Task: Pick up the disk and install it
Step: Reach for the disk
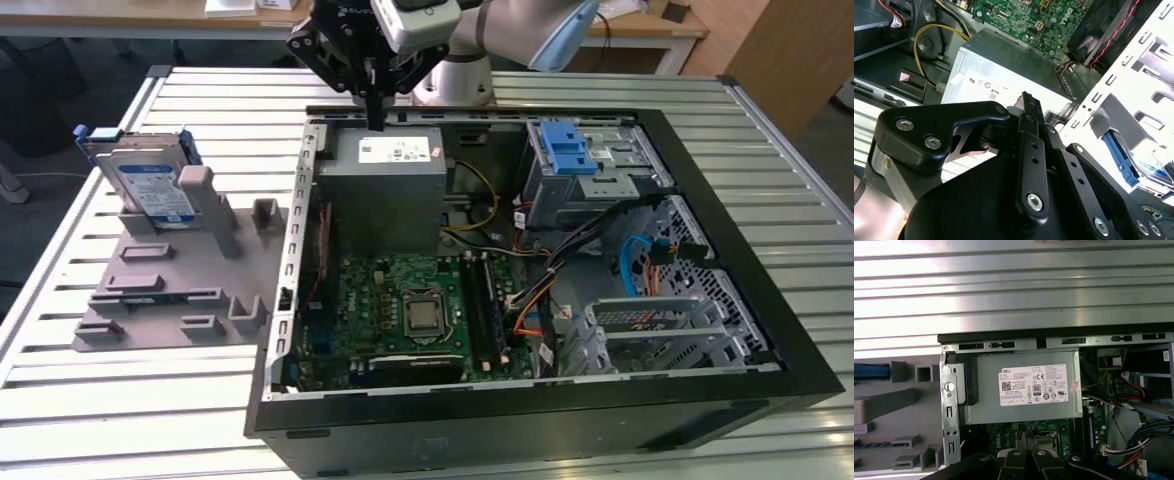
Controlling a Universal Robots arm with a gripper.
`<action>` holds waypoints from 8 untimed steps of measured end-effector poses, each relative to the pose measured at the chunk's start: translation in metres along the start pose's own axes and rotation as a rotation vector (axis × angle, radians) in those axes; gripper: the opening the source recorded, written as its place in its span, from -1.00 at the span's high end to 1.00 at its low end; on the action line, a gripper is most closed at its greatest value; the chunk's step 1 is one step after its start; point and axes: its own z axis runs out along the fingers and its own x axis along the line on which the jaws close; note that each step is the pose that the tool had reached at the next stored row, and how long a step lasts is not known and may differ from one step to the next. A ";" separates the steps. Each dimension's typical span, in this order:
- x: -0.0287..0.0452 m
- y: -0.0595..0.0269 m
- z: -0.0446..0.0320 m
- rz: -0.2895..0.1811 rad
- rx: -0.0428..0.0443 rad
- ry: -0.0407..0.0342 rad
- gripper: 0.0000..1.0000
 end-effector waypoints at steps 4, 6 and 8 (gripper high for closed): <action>0.0018 -0.0002 -0.0001 0.000 0.0001 0.0000 0.79; 0.0028 -0.0002 -0.0001 0.000 0.0000 0.0000 0.79; 0.0037 -0.0003 -0.0001 0.000 0.0001 0.0001 0.79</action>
